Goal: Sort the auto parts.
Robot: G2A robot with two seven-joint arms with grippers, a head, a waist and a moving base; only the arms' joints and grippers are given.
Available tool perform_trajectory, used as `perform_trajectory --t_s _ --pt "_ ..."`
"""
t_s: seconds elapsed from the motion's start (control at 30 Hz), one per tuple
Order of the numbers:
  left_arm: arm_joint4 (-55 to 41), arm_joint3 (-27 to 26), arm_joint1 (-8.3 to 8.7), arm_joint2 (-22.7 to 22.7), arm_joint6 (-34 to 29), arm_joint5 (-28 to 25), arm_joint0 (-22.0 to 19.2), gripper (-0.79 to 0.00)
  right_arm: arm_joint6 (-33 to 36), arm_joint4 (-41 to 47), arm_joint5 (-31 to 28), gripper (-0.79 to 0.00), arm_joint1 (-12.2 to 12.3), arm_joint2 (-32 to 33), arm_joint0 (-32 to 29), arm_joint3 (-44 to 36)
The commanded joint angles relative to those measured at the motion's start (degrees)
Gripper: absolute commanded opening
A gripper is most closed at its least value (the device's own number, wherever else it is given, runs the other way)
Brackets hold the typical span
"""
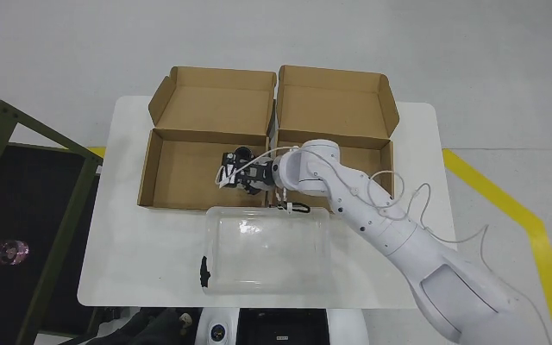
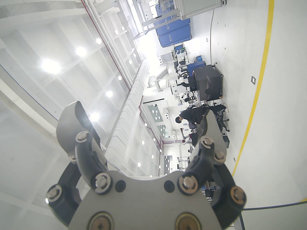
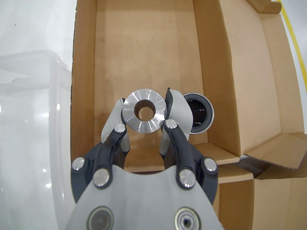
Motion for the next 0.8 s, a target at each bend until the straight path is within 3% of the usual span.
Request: perform_trajectory --t_s 0.0,0.33,0.47,0.67,0.77 --pt "0.00 0.00 0.00 0.00 0.00 0.00 0.00 0.000 -0.07 -0.01 0.10 -0.785 -0.38 -0.55 0.22 0.69" --pt "0.00 0.00 0.00 0.00 0.00 0.00 0.00 0.000 -0.97 0.08 -0.03 -0.785 -2.30 -2.83 1.10 5.30" --pt "0.00 0.00 0.00 0.00 0.00 0.00 0.00 0.000 -1.18 -0.13 -0.27 -0.668 -2.92 -3.36 1.49 6.85" --pt "0.00 0.00 0.00 0.00 0.00 0.00 0.00 0.000 -1.55 -0.58 -0.82 -0.616 -3.61 -3.75 1.86 9.15" --pt "0.00 0.00 0.00 0.00 0.00 0.00 0.00 0.000 -1.75 -0.76 -1.12 -0.548 -3.89 -3.90 1.83 9.99"
